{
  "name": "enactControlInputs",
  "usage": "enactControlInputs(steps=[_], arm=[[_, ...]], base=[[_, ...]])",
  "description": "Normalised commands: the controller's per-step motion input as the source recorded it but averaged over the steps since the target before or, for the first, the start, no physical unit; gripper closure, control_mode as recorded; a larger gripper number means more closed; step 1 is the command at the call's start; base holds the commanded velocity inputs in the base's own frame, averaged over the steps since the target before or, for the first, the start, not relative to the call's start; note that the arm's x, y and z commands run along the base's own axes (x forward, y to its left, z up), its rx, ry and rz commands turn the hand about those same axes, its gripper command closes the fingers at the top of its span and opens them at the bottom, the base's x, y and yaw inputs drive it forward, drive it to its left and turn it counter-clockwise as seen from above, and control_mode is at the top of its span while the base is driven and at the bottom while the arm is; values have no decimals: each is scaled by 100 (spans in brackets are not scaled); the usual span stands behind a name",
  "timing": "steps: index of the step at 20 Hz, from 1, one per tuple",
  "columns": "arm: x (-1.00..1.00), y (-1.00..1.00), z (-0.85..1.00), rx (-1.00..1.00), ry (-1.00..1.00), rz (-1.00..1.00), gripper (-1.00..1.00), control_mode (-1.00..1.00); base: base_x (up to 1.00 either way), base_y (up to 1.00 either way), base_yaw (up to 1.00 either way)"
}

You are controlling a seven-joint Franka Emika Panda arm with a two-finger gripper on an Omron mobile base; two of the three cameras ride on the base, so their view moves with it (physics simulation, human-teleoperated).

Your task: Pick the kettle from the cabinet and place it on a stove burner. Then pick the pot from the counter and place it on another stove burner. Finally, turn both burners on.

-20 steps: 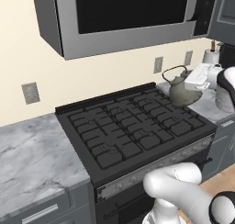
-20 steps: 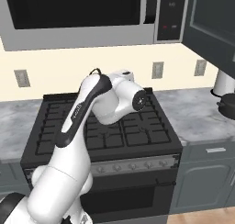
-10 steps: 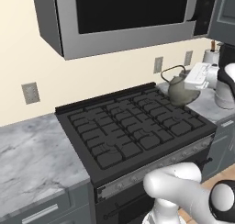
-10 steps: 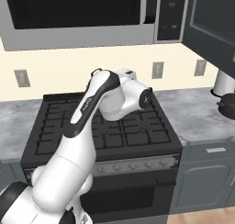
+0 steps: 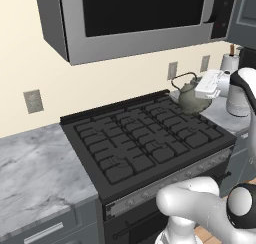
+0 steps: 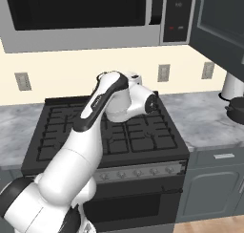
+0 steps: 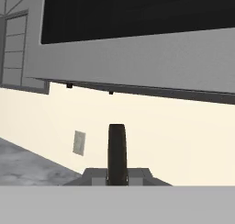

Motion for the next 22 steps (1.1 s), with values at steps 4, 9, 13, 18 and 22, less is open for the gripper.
enactControlInputs(steps=[4, 9, 13, 18, 22], arm=[[25, 0, -17, 3, -13, 3, 100, -100], [25, 0, -13, 3, -11, 4, 100, -100], [24, 0, 0, 0, -4, 4, 100, -100], [25, 0, 0, 0, -2, 4, 100, -100], [25, -1, 0, -1, 0, 3, 100, -100]], base=[[0, 0, 0], [0, 0, 0], [0, 0, 0], [0, 0, 0], [0, 0, 0]])
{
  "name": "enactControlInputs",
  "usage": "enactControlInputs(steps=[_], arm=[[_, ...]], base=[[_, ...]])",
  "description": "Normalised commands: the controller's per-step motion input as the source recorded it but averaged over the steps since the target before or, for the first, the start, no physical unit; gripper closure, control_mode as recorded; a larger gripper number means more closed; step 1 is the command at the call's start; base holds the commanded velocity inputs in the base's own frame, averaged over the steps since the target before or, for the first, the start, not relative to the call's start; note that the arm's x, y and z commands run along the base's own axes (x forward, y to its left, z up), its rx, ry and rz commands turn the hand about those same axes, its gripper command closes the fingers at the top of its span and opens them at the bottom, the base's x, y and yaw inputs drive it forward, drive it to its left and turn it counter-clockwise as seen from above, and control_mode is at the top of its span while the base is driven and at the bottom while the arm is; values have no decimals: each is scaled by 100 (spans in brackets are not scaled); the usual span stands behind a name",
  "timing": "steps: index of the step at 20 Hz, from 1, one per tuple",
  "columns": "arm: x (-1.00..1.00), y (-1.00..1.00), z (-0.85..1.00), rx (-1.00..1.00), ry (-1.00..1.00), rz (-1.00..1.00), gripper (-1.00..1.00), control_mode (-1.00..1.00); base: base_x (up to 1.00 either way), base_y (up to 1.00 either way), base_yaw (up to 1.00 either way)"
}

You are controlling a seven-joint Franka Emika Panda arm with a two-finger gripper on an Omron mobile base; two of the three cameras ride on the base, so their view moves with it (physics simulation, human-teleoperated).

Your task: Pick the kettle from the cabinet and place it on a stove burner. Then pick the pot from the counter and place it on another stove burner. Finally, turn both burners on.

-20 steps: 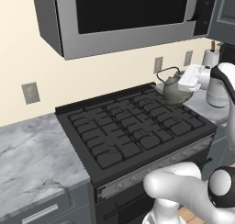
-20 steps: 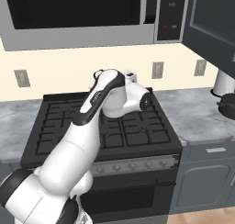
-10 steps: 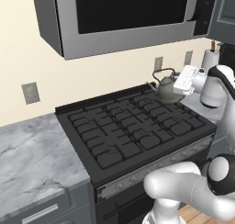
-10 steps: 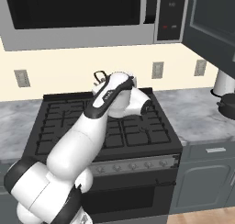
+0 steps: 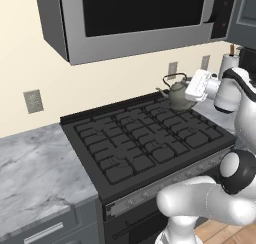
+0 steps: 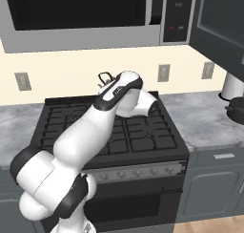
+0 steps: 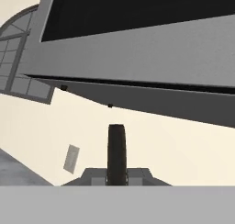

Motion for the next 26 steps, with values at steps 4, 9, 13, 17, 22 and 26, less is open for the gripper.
enactControlInputs(steps=[4, 9, 13, 17, 22, 26], arm=[[25, -1, -1, 0, -2, 3, 100, -100], [31, 0, -4, 0, -5, 4, 100, -100], [28, 0, -13, 0, -6, 4, 100, -100], [15, -9, -18, 0, -7, 4, 100, -100], [10, -7, -7, 0, -3, 2, 100, -100], [4, 0, -7, -2, 0, 0, 100, -100]], base=[[0, 0, 0], [0, 0, 0], [0, 0, 0], [0, 0, 0], [0, 0, 0], [0, 0, 0]])
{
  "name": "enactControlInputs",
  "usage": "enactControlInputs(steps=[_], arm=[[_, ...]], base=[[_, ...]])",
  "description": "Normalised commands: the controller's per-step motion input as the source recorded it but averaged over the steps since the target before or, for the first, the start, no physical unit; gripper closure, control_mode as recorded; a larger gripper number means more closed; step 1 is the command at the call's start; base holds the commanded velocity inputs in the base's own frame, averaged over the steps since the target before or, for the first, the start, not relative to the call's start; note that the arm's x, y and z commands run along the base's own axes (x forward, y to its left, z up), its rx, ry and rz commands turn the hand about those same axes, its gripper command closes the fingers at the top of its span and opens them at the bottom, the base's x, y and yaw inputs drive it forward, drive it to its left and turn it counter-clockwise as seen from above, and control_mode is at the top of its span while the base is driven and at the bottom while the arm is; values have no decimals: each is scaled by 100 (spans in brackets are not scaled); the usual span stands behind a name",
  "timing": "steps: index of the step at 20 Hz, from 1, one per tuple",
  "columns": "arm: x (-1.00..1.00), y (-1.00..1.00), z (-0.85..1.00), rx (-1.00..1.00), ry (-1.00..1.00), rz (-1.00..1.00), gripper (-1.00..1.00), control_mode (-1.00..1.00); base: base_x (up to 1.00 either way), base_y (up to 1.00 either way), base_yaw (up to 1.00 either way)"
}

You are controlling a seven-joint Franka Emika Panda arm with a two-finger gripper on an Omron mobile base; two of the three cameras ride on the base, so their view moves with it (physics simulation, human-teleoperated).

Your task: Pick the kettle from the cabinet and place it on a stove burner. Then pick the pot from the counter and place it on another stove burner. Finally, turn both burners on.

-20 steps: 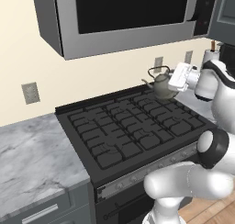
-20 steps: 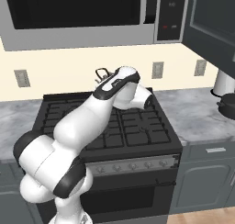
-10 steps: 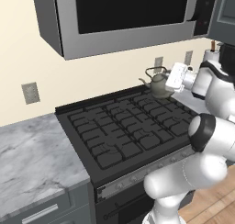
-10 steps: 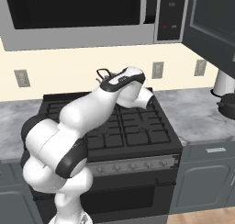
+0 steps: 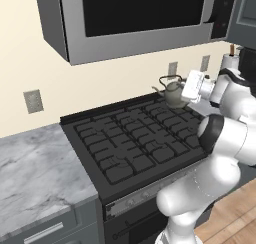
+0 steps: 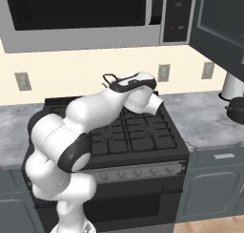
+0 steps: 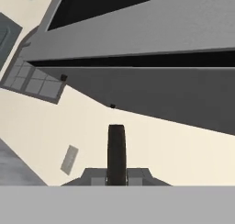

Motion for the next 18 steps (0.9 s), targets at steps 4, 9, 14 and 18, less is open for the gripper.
enactControlInputs(steps=[4, 9, 14, 18], arm=[[6, 0, -18, -1, 0, 0, 100, -100], [11, 0, -20, 0, 0, 0, 100, -100], [18, 0, -19, 0, 0, 0, 100, -100], [21, 0, -19, 0, 0, 0, 100, -100]], base=[[0, 0, 0], [0, 0, 0], [0, 0, 0], [0, 0, 0]])
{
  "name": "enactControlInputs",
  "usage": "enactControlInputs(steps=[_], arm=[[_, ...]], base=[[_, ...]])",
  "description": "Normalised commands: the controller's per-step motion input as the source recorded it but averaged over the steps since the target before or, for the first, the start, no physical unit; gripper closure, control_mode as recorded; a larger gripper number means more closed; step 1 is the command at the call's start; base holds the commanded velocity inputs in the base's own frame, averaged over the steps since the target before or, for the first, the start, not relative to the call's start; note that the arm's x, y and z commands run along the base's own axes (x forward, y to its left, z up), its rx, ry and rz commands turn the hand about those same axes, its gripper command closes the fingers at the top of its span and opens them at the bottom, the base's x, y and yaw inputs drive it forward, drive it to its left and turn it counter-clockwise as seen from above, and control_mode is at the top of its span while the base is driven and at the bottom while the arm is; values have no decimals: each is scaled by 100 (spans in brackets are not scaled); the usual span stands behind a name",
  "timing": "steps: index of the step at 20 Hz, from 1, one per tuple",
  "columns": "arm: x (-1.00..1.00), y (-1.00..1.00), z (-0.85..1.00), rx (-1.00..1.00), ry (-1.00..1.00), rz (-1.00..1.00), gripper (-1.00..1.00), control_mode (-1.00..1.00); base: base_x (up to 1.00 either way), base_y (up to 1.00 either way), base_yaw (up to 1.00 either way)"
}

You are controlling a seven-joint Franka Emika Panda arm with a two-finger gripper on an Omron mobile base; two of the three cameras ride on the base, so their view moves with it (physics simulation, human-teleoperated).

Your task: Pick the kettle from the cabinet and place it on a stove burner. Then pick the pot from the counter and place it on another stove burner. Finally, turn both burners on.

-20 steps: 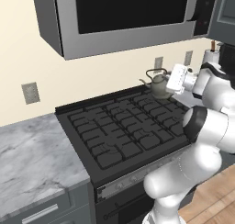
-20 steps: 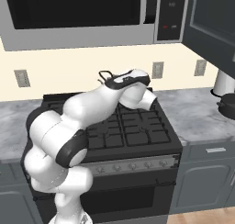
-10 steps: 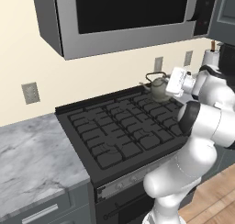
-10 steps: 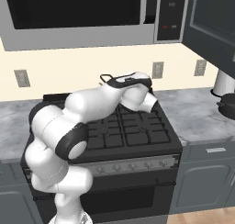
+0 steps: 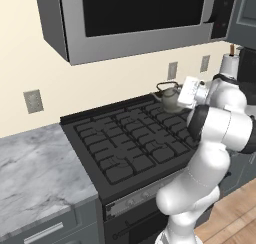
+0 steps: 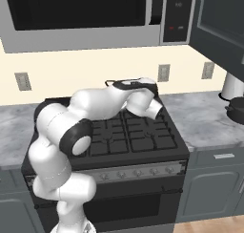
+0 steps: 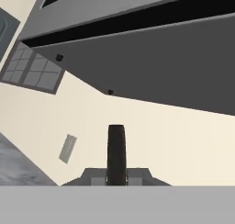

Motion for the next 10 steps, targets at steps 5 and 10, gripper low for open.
enactControlInputs(steps=[5, 10], arm=[[22, 0, -16, 0, 0, 1, 100, -100], [24, -2, -10, 0, 0, 2, 100, -100]], base=[[0, 0, 0], [0, 0, 0]])
